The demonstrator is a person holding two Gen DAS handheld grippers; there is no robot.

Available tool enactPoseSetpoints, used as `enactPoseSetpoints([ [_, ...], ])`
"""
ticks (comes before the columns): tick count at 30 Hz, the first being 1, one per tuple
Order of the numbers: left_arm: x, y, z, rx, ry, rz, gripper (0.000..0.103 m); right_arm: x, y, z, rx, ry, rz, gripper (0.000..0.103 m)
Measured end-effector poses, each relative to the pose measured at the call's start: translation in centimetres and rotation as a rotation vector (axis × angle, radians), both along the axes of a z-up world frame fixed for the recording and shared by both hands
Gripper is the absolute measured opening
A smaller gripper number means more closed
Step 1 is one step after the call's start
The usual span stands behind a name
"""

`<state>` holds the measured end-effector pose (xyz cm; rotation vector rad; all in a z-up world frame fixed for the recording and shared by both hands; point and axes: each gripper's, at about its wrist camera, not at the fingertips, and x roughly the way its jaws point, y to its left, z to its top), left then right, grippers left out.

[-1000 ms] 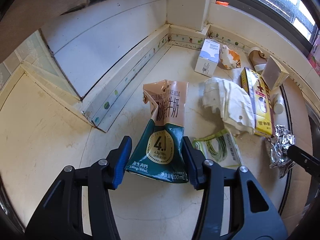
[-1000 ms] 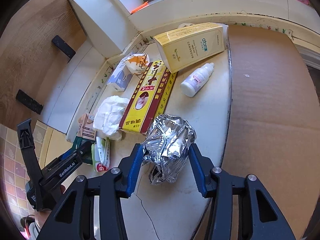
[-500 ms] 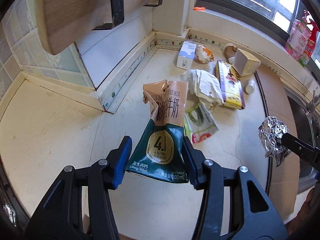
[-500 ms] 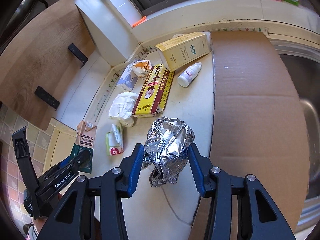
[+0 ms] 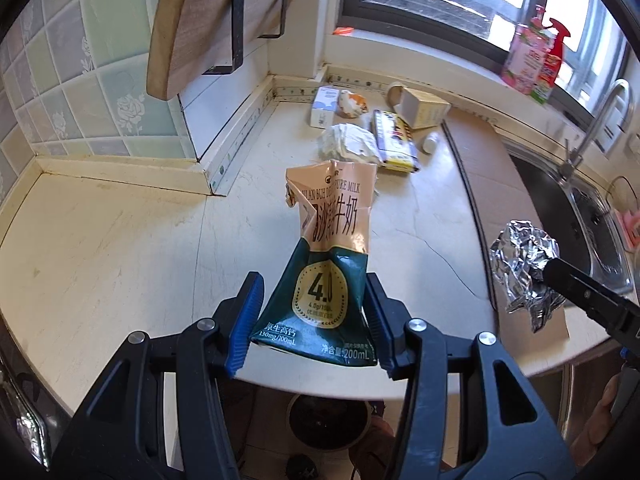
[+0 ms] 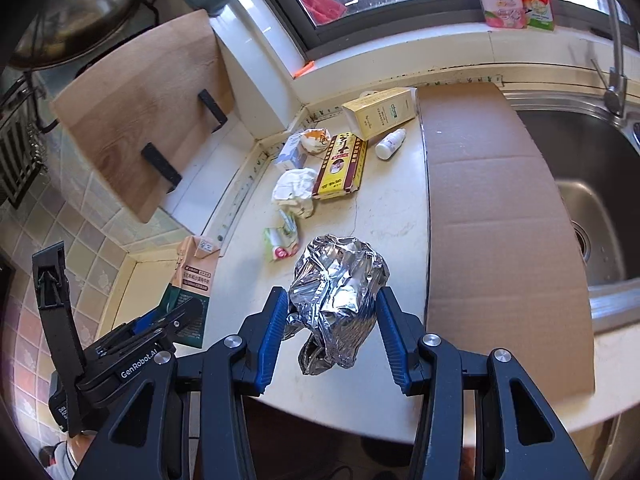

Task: Collect trash
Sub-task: 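Carry the milk carton and foil ball down over the floor bin with both tools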

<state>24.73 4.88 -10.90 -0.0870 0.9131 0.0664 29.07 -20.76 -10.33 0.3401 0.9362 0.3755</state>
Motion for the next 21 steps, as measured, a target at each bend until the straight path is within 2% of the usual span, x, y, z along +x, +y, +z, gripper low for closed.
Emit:
enactPoseSetpoints([
  [7, -6.1, -1.1, 1.1, -0.018, -0.022, -0.098, 0.047, -9.2, 1.2, 1.6, -0.005, -0.015, -0.031, 0.045],
  [14, -11.9, -1.9, 0.3, -0.038, 0.01, -0.159, 0.047, -17.0, 1.3, 0.7, -0.023, 0.018, -0.053, 0.045],
  [21, -15.4, -2.1, -1.3, -0.048, 0.056, -0.168, 0.047, -21.0, 0.9, -1.1, -0.03, 0.07, -0.028, 0.045],
])
